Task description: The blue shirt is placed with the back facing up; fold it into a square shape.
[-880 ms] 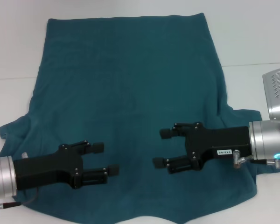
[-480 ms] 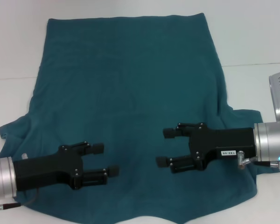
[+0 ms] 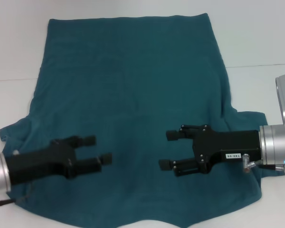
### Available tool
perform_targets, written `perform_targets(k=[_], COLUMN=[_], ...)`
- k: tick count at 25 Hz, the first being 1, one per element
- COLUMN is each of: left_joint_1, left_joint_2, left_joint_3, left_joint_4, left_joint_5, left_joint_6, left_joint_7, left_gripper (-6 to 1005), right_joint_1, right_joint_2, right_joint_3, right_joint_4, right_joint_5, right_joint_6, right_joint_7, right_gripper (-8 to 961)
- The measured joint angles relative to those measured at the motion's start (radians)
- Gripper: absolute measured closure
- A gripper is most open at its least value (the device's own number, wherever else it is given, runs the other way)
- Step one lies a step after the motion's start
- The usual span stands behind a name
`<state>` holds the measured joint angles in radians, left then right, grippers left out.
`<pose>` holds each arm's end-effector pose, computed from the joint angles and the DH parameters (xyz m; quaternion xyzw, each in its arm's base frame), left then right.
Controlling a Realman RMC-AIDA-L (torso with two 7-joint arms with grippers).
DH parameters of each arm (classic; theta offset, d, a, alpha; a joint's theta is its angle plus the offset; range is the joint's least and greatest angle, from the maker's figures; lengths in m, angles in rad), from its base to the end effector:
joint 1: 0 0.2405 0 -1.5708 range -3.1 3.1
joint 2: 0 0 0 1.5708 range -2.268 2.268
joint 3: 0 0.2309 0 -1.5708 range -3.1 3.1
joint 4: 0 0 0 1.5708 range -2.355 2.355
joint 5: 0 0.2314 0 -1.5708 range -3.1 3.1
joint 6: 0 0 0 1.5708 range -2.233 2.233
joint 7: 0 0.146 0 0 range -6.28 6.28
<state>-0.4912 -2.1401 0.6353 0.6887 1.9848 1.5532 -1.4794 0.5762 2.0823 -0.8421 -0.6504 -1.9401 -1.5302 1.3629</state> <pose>-0.2555 0.3282 0.0018 -0.9074 -0.2819 -0.2819 0.1332 0.2257 0.3452 -0.0100 -0.9561 0.1628 0.2270 0.0885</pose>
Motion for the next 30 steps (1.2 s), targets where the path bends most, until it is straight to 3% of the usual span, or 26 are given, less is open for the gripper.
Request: perform_targets(k=[11, 19, 30], left_joint_1=[0.008, 0.051, 0.071], left_joint_2=[0.009, 0.012, 0.008], left_joint_3=[-0.211, -0.237, -0.238], left_joint_4=[-0.005, 0.002, 0.001], left_joint_5=[0.002, 0.01, 0.058], left_joint_6=[-0.219, -0.378, -0.442], left_joint_7=[-0.12, -0.228, -0.237], left_gripper=[154, 161, 170], right_joint_1=[-0.006, -0.006, -0.001], right_joint_2=[0.003, 0.004, 0.004], right_joint_3=[0.0, 0.0, 0.0], right_joint_4=[0.003, 0.004, 0.003], right_joint_5=[0.009, 0.019, 0.019], right_joint_6=[-0.004, -0.005, -0.004], right_joint_7=[0.021, 0.037, 0.051], right_gripper=[26, 26, 27])
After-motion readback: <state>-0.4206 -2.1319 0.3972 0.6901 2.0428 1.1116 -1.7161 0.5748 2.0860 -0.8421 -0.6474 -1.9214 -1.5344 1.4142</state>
